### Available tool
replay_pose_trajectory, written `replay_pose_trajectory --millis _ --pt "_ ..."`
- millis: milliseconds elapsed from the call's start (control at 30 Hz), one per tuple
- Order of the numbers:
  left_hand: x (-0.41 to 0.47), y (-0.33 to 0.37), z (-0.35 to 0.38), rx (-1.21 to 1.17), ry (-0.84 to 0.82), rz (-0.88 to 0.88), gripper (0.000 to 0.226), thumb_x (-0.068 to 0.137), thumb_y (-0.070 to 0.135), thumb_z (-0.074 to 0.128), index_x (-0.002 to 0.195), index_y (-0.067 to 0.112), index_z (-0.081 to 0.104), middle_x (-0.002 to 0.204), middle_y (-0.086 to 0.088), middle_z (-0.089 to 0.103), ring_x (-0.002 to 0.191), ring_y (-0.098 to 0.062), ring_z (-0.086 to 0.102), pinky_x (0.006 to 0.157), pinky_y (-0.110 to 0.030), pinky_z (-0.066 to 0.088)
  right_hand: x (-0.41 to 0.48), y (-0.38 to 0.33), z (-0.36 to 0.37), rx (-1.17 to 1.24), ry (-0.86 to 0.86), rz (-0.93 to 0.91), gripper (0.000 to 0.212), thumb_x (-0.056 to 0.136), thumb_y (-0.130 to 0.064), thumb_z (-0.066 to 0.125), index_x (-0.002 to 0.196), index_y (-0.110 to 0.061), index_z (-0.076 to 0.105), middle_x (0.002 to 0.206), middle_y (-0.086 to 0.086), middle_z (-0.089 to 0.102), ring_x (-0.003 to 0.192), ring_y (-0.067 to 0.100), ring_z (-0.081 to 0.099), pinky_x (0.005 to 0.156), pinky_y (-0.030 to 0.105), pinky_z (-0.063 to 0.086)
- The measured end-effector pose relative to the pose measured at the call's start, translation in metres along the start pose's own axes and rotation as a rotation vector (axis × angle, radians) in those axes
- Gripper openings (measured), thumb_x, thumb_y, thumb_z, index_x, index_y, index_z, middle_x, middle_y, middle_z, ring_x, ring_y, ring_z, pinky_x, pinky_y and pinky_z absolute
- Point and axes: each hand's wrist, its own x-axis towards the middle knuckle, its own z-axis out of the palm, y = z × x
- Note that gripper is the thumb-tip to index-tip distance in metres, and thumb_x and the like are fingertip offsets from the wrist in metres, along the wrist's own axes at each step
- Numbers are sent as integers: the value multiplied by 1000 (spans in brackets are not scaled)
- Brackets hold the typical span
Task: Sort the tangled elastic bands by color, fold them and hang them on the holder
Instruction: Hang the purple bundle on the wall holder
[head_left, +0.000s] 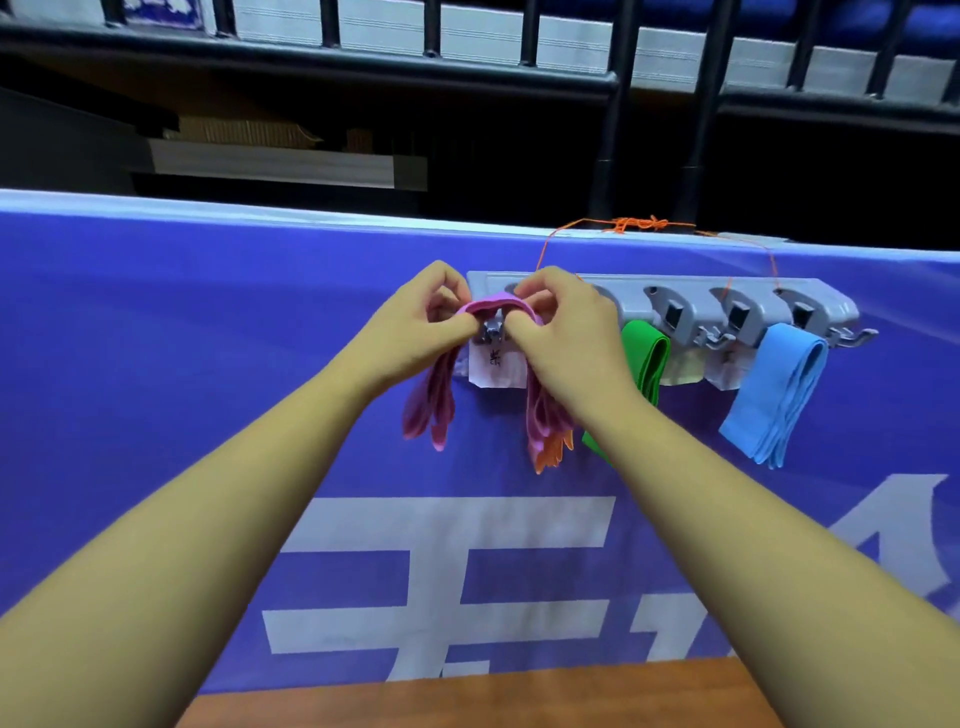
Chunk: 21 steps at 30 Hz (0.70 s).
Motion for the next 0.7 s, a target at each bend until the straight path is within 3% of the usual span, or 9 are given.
replay_pose_trajectory --millis 100,267,400,500,567,700 --pt "-2 -14 12 85 30 10 19 79 20 63 94 23 51 90 -7 65 74 -26 59 73 -43 51 -3 9 6 -188 -45 -74 12 82 -14 59 93 -11 60 86 7 65 82 26 58 76 40 47" --pt "-11 -28 24 132 47 115 35 80 20 65 110 37 57 109 -1 58 93 -13 65 88 -32 56 -11 19 11 -387 -109 -142 15 87 -12 57 97 -2 63 109 12 52 96 30 53 84 44 44" --pt "-14 -38 24 121 100 166 35 86 19 68 118 32 64 118 0 48 110 -6 58 95 -21 50 -20 24 16 -305 -80 -199 29 86 -9 61 115 -4 59 113 10 50 101 28 54 88 44 48" --pt "-17 -40 20 175 88 230 34 90 27 68 124 27 65 122 3 48 121 -6 49 99 -16 44 -29 28 19 -230 -49 -225 27 89 -12 60 116 -9 60 111 5 55 102 19 54 89 29 46" --pt "-19 -41 17 179 54 248 36 92 30 65 128 24 63 125 6 51 124 -7 49 101 -20 43 -35 28 21 -172 -3 -224 22 93 -15 59 114 -9 62 107 4 60 97 13 54 86 21 43" --pt "-22 -38 22 133 99 273 32 95 25 63 127 20 62 123 9 62 120 -8 56 101 -30 48 -36 30 23 -107 45 -200 23 97 -14 54 116 -8 66 106 4 67 97 12 58 87 27 47"
